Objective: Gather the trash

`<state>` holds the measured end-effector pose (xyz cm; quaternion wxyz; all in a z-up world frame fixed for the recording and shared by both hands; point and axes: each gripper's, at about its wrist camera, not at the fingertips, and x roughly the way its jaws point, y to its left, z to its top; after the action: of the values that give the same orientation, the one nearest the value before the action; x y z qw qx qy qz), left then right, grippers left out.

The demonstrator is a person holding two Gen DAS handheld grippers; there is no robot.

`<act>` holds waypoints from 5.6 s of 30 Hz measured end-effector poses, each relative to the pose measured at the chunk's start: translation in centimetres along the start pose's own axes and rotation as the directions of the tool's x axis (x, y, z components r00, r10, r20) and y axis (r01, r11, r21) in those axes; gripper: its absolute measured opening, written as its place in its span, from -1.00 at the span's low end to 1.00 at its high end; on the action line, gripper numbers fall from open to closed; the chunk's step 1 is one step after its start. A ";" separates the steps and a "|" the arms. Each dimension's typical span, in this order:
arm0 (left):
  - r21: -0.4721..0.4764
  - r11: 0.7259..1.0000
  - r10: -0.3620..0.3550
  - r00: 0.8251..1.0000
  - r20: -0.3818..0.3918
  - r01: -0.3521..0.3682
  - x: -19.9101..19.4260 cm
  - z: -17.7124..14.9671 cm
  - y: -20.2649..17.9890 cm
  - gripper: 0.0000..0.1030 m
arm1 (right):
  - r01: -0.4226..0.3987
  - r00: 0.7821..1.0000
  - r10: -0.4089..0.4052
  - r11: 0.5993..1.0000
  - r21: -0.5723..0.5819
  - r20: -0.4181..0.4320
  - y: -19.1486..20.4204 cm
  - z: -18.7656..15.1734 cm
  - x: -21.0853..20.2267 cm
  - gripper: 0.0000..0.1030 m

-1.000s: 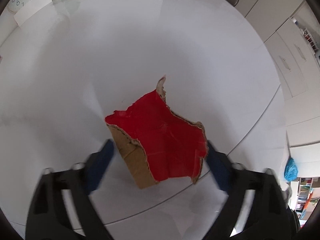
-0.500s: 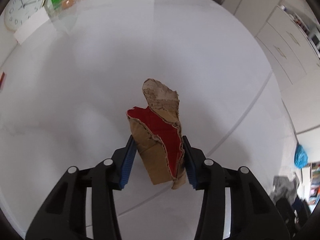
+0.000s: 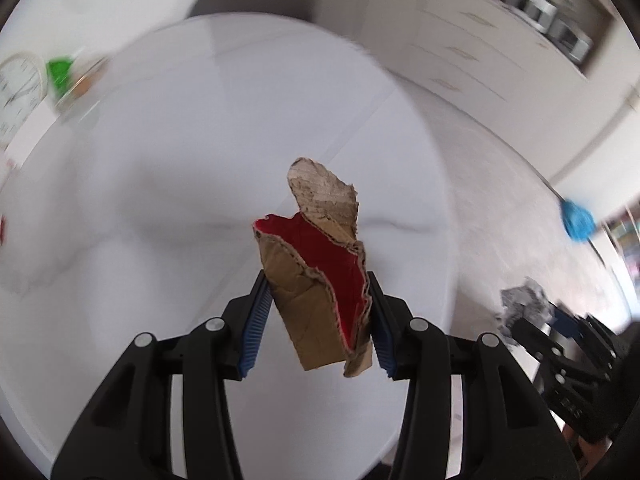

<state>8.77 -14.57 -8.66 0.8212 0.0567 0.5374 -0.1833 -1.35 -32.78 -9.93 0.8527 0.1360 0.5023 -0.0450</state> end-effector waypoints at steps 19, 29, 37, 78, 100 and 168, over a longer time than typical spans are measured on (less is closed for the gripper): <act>0.399 0.897 -0.191 0.981 -0.041 0.191 -4.5 -8.1 -15.3 -0.11 | 0.136 0.990 -0.140 0.957 0.255 0.000 -9.0 -13.1 -7.5 0.03; 0.441 0.875 -0.190 0.980 -0.067 0.200 -4.6 -10.2 -18.0 -0.11 | 0.147 0.989 -0.139 0.954 0.261 -0.047 -10.8 -15.3 -7.0 0.04; 0.456 0.867 -0.186 0.980 -0.074 0.199 -4.5 -10.3 -18.1 -0.11 | 0.157 0.987 -0.142 0.950 0.269 -0.075 -11.7 -16.1 -6.5 0.04; 0.601 0.758 -0.203 0.967 -0.154 0.255 -2.9 -11.9 -21.5 -0.11 | 0.269 0.963 -0.245 0.858 0.437 -0.112 -17.2 -19.4 -8.3 0.82; 0.683 0.650 -0.236 0.942 -0.237 0.334 -1.9 -13.5 -22.6 0.76 | 0.279 0.959 -0.268 0.847 0.453 -0.089 -17.7 -18.6 -9.7 0.82; -0.444 0.847 0.438 0.858 0.270 -0.293 -20.2 -5.6 17.4 0.85 | -0.137 0.935 0.284 0.839 -0.526 0.210 22.8 4.2 -11.5 0.95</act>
<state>3.07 8.01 5.48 0.9200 -0.0384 0.3813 0.0819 1.39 -12.80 6.28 0.9202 -0.0441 0.3526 0.1639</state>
